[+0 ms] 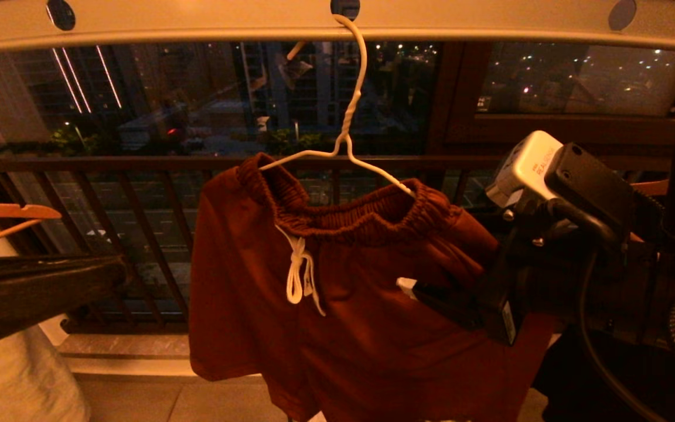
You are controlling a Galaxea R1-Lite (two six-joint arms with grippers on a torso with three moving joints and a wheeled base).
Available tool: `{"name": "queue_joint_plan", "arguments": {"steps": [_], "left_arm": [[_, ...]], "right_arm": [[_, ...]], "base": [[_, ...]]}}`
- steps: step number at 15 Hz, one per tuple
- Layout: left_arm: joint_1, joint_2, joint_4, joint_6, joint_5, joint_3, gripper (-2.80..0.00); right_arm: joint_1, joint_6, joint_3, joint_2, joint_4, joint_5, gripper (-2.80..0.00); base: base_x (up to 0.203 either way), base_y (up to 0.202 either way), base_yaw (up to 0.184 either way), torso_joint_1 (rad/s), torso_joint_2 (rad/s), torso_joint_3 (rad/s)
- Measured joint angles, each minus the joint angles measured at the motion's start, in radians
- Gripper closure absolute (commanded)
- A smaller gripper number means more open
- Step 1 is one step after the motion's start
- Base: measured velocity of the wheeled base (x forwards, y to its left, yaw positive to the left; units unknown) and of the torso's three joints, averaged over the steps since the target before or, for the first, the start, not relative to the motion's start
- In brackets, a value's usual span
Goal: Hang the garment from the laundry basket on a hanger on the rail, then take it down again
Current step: Hang the clothes rack on the clothesline
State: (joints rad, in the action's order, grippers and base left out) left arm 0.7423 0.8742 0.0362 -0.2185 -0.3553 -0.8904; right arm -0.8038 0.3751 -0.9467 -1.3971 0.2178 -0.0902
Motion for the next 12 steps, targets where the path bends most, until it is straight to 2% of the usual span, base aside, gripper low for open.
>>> {"name": "queue_joint_plan", "arguments": {"steps": [7,12], "left_arm": [[0.0,-0.006,0.0,0.0,0.0,-0.001,0.0],[0.0,0.004,-0.002,-0.001,0.001,0.002,0.0]], "right_arm": [[0.028,-0.019,0.097,0.061,0.003,0.0,-2.8],[0.031,-0.016,0.173,0.192,-0.017,0.001,-2.8]], "base": [[0.0,0.0,0.0,0.0,0.0,0.0],[0.0,0.0,0.0,0.0,0.0,0.0]]}}
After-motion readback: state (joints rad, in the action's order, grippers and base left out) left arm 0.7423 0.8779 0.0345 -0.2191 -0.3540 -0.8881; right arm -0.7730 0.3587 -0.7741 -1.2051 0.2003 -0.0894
